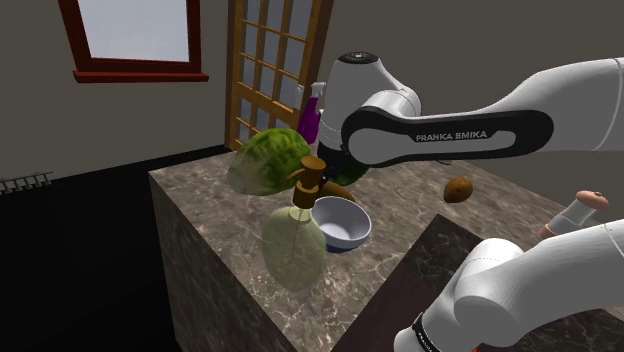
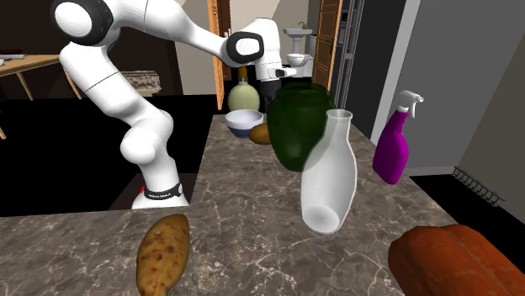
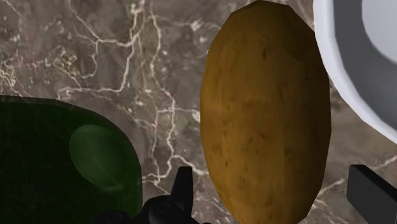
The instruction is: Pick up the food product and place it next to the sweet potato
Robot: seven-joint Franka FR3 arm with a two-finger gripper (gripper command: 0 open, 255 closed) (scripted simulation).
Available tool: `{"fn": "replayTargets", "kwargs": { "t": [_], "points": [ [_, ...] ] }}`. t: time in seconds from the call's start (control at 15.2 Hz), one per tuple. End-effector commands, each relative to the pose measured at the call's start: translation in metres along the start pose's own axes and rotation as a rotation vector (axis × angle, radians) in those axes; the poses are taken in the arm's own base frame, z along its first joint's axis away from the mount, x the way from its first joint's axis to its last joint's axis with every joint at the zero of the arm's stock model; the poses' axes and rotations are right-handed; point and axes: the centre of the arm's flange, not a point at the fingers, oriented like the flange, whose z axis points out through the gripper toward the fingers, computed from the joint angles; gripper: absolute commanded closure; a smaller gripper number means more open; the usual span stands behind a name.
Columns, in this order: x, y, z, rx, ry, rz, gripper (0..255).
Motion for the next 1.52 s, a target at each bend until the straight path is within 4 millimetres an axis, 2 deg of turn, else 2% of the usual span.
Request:
{"fn": "replayTargets", "kwargs": {
  "t": [0.0,0.07,0.66,1.45],
  "points": [
    [0.000,0.001,0.001,0.000,-0.003,0.001,0],
    [0.000,0.000,0.001,0.000,-0.003,0.001,255],
    [0.000,0.001,0.001,0.000,-0.003,0.001,255],
    [0.004,0.015,-0.060,0.000,-0.003,0.001,255]
  ]
}}
